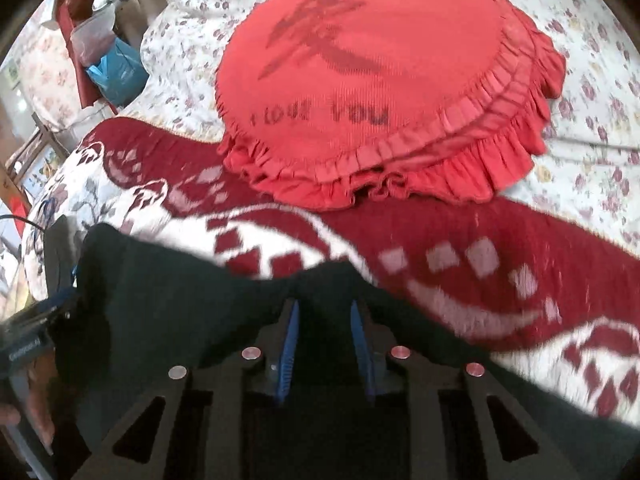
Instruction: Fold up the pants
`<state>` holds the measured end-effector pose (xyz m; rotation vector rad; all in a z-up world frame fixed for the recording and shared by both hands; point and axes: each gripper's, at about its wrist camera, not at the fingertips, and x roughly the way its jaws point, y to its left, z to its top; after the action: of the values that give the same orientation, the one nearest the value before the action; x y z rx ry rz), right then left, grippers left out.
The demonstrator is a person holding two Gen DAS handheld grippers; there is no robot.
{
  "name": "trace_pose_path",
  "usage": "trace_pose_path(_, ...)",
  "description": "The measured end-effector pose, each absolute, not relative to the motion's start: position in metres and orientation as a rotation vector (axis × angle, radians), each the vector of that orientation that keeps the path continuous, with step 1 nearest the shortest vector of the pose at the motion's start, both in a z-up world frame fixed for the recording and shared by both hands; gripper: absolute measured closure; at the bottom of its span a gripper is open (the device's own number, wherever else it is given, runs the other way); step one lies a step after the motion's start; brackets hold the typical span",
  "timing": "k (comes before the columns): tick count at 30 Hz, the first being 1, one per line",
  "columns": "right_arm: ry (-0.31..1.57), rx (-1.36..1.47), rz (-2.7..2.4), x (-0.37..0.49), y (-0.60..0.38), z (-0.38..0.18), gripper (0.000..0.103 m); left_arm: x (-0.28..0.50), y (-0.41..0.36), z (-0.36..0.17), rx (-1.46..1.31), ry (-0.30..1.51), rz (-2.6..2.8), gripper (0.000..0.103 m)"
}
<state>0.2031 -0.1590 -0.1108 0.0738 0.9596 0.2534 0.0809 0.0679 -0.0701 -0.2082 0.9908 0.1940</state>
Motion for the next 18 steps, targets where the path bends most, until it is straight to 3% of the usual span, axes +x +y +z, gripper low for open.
trace_pose_path(10,0.938,0.031,0.276,0.147,-0.158,-0.078,0.077,0.064,0.065,-0.053,-0.222,0.972,0.186,0.036)
trace_pose_path(18,0.971,-0.025,0.276,0.083,-0.169,-0.087,0.074,0.042,0.040,-0.031,-0.200,0.929,0.139,0.036)
